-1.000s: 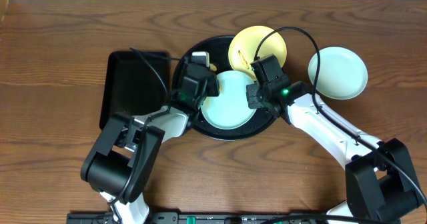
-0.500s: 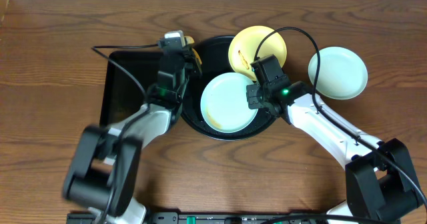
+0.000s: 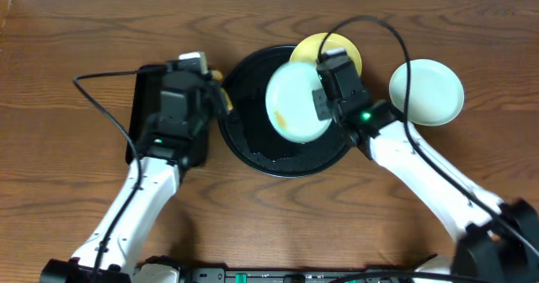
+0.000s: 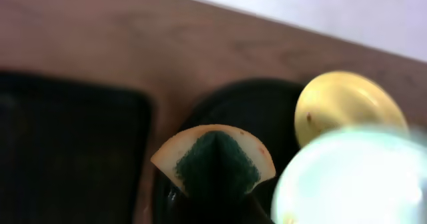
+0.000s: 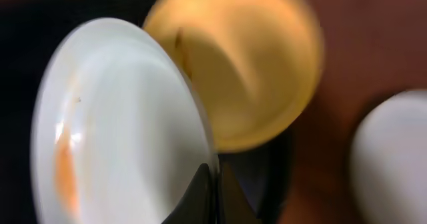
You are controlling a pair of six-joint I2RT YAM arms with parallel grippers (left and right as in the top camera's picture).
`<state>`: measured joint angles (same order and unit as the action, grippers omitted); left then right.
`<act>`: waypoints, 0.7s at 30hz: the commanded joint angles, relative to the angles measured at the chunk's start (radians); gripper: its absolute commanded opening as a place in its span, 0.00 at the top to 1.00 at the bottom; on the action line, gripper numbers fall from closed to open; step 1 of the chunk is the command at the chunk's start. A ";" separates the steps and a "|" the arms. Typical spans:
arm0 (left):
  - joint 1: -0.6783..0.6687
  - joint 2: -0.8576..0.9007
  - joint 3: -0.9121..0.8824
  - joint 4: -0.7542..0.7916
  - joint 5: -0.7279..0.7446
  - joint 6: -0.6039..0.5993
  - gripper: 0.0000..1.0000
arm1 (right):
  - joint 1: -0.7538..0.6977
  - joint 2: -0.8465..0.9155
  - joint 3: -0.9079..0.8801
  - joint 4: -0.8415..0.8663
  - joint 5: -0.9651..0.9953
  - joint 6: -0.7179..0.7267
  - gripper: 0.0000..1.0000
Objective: Clean dirty plates on tray and stack at the side
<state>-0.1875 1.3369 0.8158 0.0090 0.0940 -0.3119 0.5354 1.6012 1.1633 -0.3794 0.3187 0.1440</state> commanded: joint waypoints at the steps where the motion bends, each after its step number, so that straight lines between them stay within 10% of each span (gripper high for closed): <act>1: 0.106 -0.011 0.004 -0.061 0.225 -0.017 0.92 | 0.072 -0.089 0.038 0.031 0.213 -0.175 0.99; 21: 0.346 -0.011 0.004 -0.196 0.768 -0.028 0.92 | 0.386 -0.045 0.037 0.419 0.779 -0.645 0.99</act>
<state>0.1555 1.3369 0.8158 -0.1802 0.7570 -0.3397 0.9142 1.5513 1.1889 0.0212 1.0180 -0.4393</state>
